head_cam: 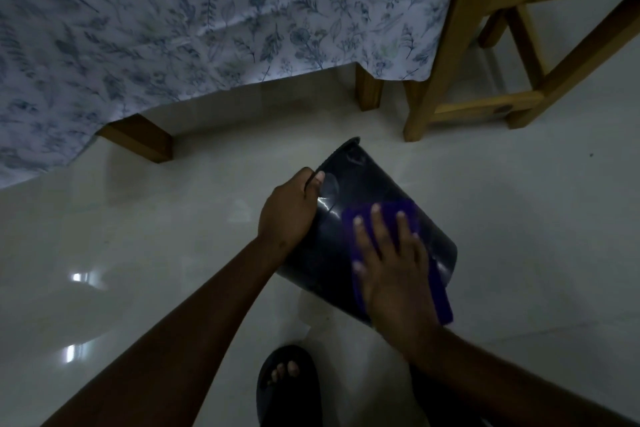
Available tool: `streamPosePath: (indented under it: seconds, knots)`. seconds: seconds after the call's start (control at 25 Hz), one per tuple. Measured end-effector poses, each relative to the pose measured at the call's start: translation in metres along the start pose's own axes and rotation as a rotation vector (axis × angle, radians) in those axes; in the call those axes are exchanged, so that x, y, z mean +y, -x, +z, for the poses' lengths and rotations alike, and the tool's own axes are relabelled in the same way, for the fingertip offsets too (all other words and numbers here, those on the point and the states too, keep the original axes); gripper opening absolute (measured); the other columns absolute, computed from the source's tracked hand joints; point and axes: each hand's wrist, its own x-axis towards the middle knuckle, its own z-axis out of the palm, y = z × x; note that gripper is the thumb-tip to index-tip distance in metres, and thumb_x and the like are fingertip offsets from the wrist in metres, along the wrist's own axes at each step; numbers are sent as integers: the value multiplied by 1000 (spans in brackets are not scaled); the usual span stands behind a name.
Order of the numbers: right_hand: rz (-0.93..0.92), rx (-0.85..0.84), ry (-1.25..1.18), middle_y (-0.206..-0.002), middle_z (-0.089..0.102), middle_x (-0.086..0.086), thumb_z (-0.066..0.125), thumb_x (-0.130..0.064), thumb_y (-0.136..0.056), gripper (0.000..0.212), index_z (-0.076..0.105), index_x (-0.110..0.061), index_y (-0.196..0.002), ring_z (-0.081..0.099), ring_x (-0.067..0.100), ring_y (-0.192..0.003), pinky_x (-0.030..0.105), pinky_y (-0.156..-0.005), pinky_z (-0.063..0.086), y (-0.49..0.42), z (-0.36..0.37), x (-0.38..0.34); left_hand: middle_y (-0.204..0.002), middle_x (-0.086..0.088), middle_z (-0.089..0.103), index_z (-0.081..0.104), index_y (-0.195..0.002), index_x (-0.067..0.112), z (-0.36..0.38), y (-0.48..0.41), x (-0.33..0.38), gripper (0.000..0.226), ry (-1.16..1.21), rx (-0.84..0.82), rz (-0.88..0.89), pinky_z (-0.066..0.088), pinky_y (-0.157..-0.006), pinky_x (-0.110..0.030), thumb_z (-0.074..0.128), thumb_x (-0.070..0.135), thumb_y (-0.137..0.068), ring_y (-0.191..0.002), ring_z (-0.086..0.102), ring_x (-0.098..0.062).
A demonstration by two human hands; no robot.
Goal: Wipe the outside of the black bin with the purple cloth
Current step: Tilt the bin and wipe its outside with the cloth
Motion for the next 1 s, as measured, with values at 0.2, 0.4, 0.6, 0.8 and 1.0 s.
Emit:
streamPosePath:
  seconds: [0.2, 0.4, 0.6, 0.8, 1.0]
  knots:
    - [19, 29, -170, -160, 23, 5, 25, -41, -99, 56, 16, -26, -152, 25, 31, -145, 49, -111, 27, -76, -10, 12, -70, -1, 59, 48, -81, 16, -2, 2, -2, 37, 57, -9, 21, 43, -60, -32, 31, 42, -101, -65, 57, -19]
    - [135, 0, -167, -160, 21, 7, 22, -44, -97, 59, 10, -26, -152, 25, 35, -144, 55, -112, 31, -38, -2, 24, -74, -2, 62, 48, -81, 19, -2, 6, -5, 36, 47, -30, -29, 41, -62, -31, 31, 44, -100, -70, 60, -23]
    - [-101, 38, -101, -162, 15, 3, 31, -42, -97, 60, 13, -29, -152, 16, 32, -147, 50, -111, 22, -41, -4, 10, -65, 3, 54, 47, -79, 16, 1, -1, 0, 35, 25, -25, 20, 37, -55, -28, 33, 40, -101, -61, 53, -13]
    - [211, -82, -381, -160, 24, 2, 24, -43, -101, 55, 16, -27, -153, 28, 27, -144, 49, -114, 28, -76, -13, 47, -71, 1, 59, 47, -79, 18, -5, 3, 0, 37, 41, -39, 4, 43, -60, -32, 31, 43, -101, -67, 57, -18]
    - [-45, 6, -44, -162, 16, 3, 22, -48, -97, 58, 14, -31, -152, 21, 35, -145, 55, -104, 34, -20, -9, 14, -72, 7, 55, 52, -86, 20, -6, -12, 20, 30, 49, -80, -4, 36, -55, -23, 36, 42, -100, -68, 55, -14]
